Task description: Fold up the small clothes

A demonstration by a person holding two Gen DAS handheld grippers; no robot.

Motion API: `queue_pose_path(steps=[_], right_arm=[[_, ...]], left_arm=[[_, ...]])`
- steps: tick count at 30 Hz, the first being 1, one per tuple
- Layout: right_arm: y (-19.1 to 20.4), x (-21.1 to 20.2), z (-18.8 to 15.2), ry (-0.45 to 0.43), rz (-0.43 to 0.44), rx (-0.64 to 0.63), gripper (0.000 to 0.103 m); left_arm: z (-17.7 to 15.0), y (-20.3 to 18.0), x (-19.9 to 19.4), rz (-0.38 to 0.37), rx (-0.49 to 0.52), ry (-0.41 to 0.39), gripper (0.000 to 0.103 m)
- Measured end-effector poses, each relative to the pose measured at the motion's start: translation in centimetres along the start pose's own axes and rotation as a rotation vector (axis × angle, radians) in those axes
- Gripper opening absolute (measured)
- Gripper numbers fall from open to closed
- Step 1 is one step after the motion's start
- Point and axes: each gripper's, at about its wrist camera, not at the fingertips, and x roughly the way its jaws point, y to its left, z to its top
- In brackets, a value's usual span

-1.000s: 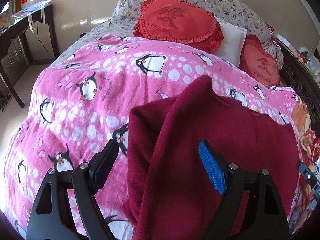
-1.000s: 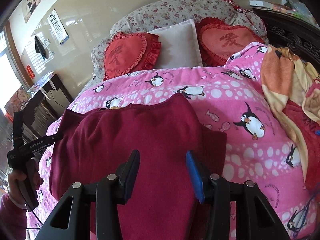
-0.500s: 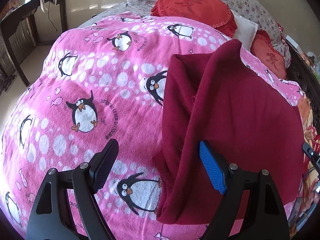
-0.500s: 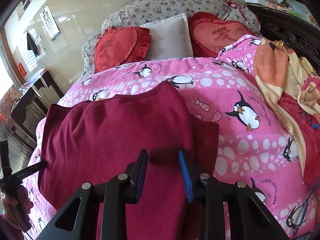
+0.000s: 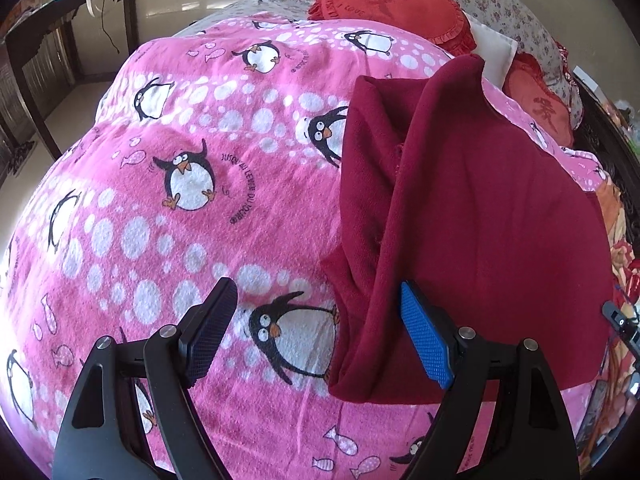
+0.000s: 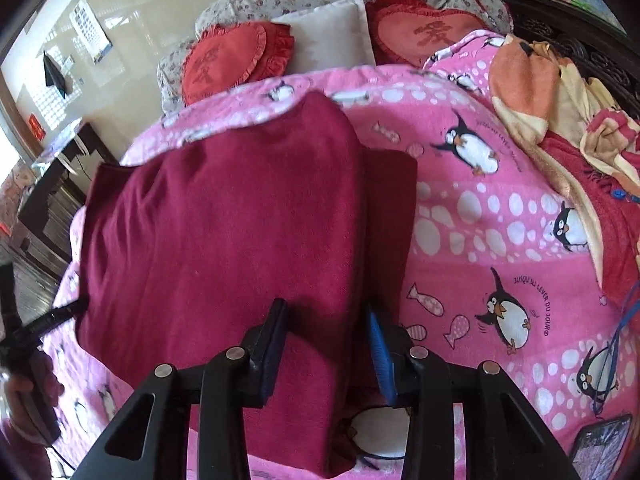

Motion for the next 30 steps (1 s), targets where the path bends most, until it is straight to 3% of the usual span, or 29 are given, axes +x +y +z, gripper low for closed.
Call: queue_pose_path(steps=[4,10,14,20,24,30], right_arm=[[2.9,-2.0,1.2,-0.062,-0.026,-0.062,0.039],[10.0,-1.7,3.9,-0.098,0.048,-0.190,0.040],[15.4,1.1,5.9,-0.058,0.200,-0.230,0.041],[22.7,6.6,7.7,0.036,0.292,-0.263,0.048],[26.2,10.0,8.5,0.095,0.283,-0.268,0.048],[28.5,15.6,9.2,0.156,0.189,-0.283,0.048]], left_arm=[[-0.9,0.6,-0.6,-0.012,-0.011,-0.006,0.082],[-2.3,1.0,-0.2,-0.044,-0.033,0.011,0.082],[-2.2,1.1,-0.2,-0.053,-0.027,0.008,0.082],[-2.5,1.2,-0.2,-0.055,-0.025,-0.004,0.082],[-2.5,0.9,0.0,-0.048,-0.019,-0.019,0.083],[-2.7,0.6,0.1,-0.047,-0.010,-0.042,0.084]])
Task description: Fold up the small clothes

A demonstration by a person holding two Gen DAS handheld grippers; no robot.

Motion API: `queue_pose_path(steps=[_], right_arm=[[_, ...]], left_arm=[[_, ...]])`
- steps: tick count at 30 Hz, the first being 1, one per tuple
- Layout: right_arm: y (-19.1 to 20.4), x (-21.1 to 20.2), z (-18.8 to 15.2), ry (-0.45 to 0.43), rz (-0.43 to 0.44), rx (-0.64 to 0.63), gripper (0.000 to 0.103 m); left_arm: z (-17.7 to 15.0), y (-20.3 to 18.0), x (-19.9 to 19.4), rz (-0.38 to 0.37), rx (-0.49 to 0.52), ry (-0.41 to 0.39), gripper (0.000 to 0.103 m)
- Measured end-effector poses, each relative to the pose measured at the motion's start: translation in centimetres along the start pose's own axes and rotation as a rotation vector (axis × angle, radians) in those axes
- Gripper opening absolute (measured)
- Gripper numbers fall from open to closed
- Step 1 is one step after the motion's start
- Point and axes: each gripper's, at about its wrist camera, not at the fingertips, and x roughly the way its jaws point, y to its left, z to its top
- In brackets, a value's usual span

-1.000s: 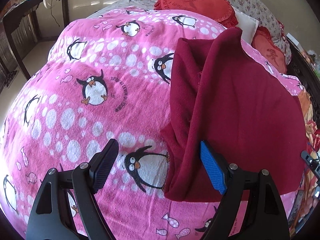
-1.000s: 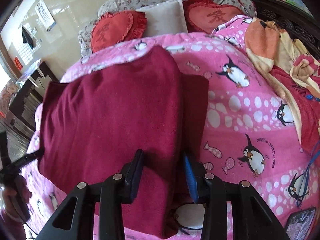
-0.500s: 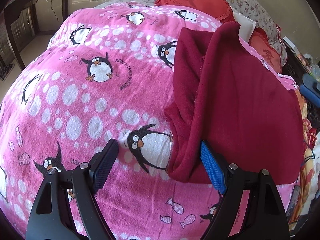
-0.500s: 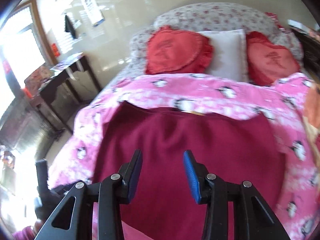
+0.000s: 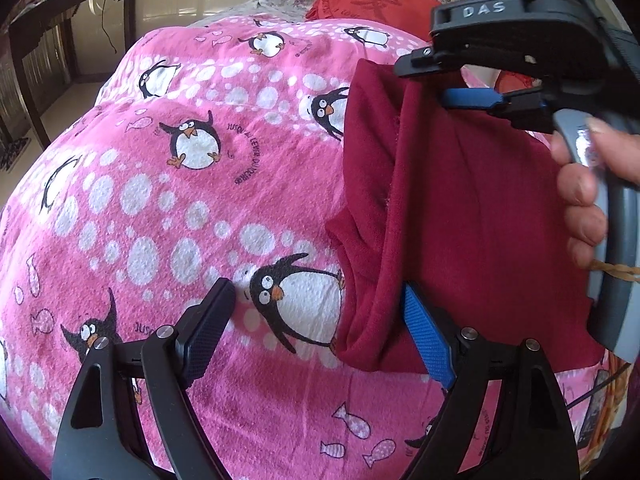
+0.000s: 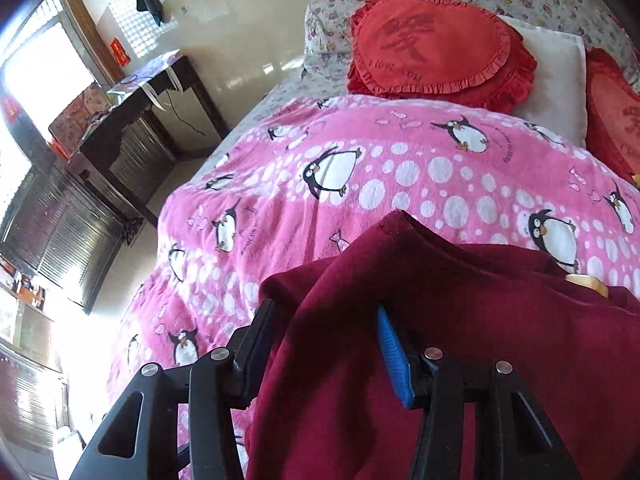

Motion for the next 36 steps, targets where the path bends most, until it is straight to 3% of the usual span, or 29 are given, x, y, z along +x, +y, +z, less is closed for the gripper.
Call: queue_pose_path(steps=[2,3,5,10,14,17,18,19,21,27,31,36], right_arm=[[-0.2,0.8,0.3,-0.020,-0.039,-0.019,0.036],[-0.3,0.7,0.6,-0.026,-0.047,-0.023,0.024],[-0.1,-0.2,0.8,-0.046,-0.007,-0.035,0.009],[1.1,1.3,0.8,-0.031,-0.047,-0.088,0.008],[0.5,1.6,0.4,-0.018,0.006,-0.072,0.008],[0.4,0.5,0.4,-0.011,0.035,-0.064,0.013],[0.6,0.2,0.4,-0.007,0.036,-0.064,0.024],[0.9,0.0,0.3,-0.003,0.033,-0.068,0.051],[2.0,-0.1,0.1,-0.005,0.020,-0.101,0.069],[5.5,2.6,-0.8,0.026,-0.203,-0.288,0.071],[5.8,3.2,-0.8,0.028,-0.233,-0.292,0.077],[5.3,3.7,-0.6,0.035,-0.269,-0.310,0.074]], left_arm=[[0.1,0.2,-0.1,-0.012,-0.002,0.003,0.084],[0.2,0.3,-0.1,-0.020,-0.003,0.006,0.084],[0.2,0.5,-0.1,-0.034,-0.012,0.007,0.084],[0.2,0.6,-0.1,-0.027,-0.016,-0.006,0.084],[0.2,0.7,-0.1,-0.041,-0.025,-0.005,0.084],[0.2,0.8,-0.1,-0.046,-0.032,-0.012,0.086],[0.1,0.8,-0.1,-0.044,-0.034,-0.015,0.086],[0.1,0.7,-0.1,-0.043,-0.036,-0.017,0.087],[0.1,0.7,-0.1,-0.039,-0.033,-0.020,0.087],[0.0,0.7,-0.1,-0.051,-0.035,-0.011,0.087],[0.1,0.7,0.0,-0.045,-0.033,-0.012,0.087],[0.1,0.6,0.1,-0.042,-0.040,-0.016,0.088]])
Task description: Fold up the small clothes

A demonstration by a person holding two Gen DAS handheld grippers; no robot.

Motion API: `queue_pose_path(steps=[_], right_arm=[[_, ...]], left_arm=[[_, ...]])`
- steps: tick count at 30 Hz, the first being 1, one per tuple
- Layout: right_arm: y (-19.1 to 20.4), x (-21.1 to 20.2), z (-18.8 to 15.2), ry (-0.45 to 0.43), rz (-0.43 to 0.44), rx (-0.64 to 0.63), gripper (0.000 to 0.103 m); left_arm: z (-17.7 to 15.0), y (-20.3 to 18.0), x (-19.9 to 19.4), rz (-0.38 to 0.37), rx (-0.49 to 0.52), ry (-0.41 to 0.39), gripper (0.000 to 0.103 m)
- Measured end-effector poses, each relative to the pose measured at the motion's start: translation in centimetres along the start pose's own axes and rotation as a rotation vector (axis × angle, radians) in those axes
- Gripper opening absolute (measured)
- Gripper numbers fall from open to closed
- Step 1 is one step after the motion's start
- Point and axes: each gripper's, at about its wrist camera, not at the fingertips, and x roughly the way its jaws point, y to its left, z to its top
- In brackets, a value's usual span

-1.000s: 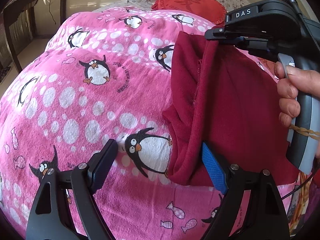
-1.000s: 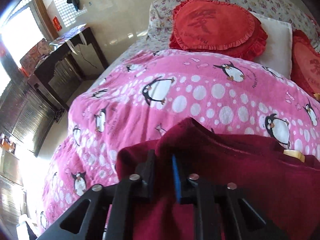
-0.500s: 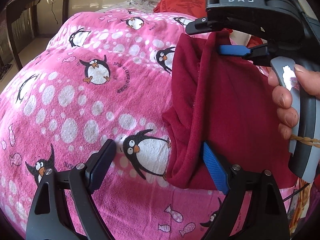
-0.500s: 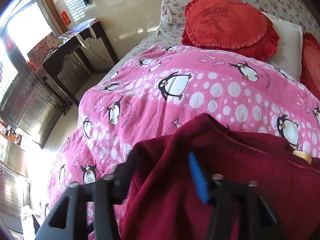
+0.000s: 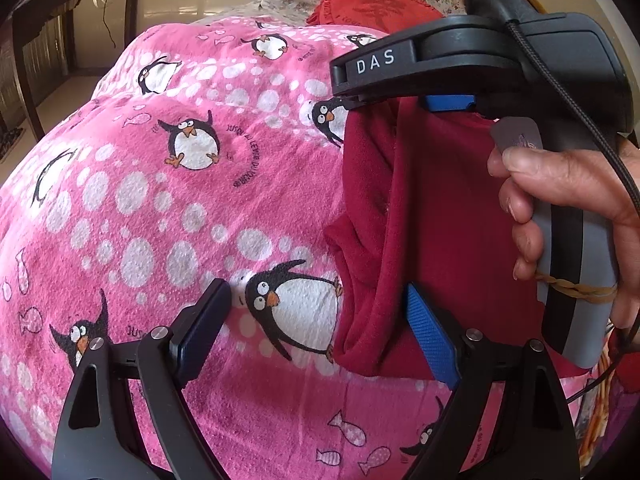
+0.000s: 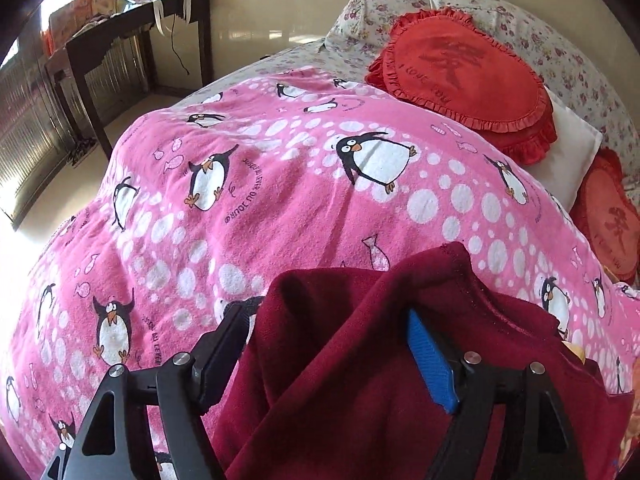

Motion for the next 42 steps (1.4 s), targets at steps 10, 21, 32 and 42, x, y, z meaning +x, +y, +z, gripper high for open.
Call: queue_pose_path(steps=[10,21,32,42], right_arm=[[-2.5,-1.9,-0.8,-0.036,0.149,0.041,0.021],[-6.2,-3.3,-2.0,-0.047,0.340,0.217,0.016],[-3.5,-3.9,0.1,-0.052,0.120,0.135,0.071],[-0.3,1.1,0.4,0.090,0.031,0.003,0.084]], left_arm=[[0.0,0.1,-0.3,-0.010,0.001,0.003,0.088],[2.8,0.0,1.6,-0.097,0.038,-0.018,0.088],[2.5,-1.2,2.3,-0.182,0.021,-0.025,0.080],[1.1,-0.1,1.3,-0.223,-0.010,-0.007,0.080]])
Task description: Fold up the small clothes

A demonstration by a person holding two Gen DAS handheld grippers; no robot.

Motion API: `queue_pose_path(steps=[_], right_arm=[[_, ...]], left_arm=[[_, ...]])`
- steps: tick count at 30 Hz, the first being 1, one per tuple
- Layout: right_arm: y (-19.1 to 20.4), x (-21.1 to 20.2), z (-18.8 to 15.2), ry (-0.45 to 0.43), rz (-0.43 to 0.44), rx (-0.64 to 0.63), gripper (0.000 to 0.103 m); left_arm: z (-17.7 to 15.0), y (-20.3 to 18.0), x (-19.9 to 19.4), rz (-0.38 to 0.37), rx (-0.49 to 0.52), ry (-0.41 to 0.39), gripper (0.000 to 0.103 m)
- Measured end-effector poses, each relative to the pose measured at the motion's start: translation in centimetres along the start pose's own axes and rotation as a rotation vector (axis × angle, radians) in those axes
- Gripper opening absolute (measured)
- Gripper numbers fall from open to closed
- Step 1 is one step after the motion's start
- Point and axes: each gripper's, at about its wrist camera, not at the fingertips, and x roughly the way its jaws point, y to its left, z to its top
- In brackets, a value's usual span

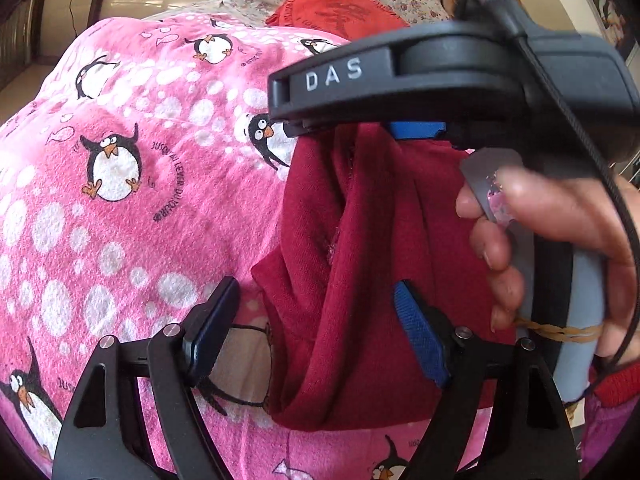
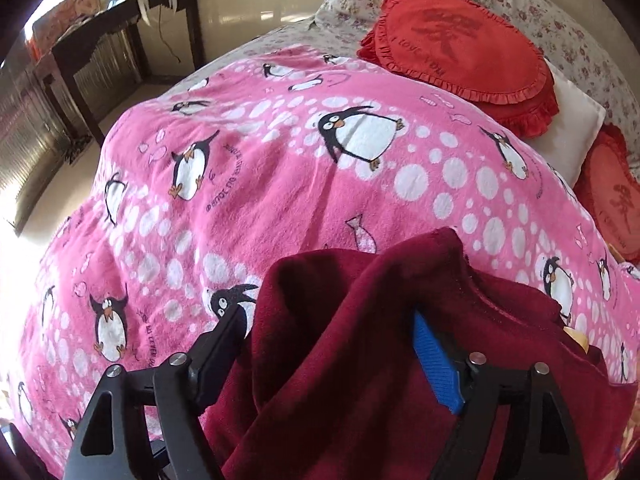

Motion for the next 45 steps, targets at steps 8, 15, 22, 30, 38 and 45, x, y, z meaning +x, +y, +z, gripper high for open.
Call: queue_pose_path(steps=[8,15,22,30,38,45], right_arm=[[-6.8,-3.8,-2.1,-0.134,0.274,0.218,0.016],[-9.3,-7.5,-4.7,-0.227,0.367,0.264,0.014],[-14.1,-12.9,-7.2,-0.344,0.427,0.343,0.013],[-22.0,-17.8,-13.6,-0.421,0.369,0.427,0.013],[-29.1,-16.2,-20.6,-0.390,0.298,0.587,0.013],[-32.0,-11.6,-22.9,-0.302,0.233,0.685,0.013]], left_arm=[[0.3,-0.8,0.9,0.058,0.072,0.011,0.089],[0.4,-3.2,-1.5,0.007,0.072,0.031,0.027],[-0.5,-10.3,-6.5,-0.034,0.230,-0.043,0.024],[-2.9,-20.5,-6.3,-0.105,0.433,-0.021,0.024],[-6.0,-28.3,0.3,-0.121,0.528,0.076,0.024],[-8.0,-30.5,3.5,-0.092,0.588,0.127,0.030]])
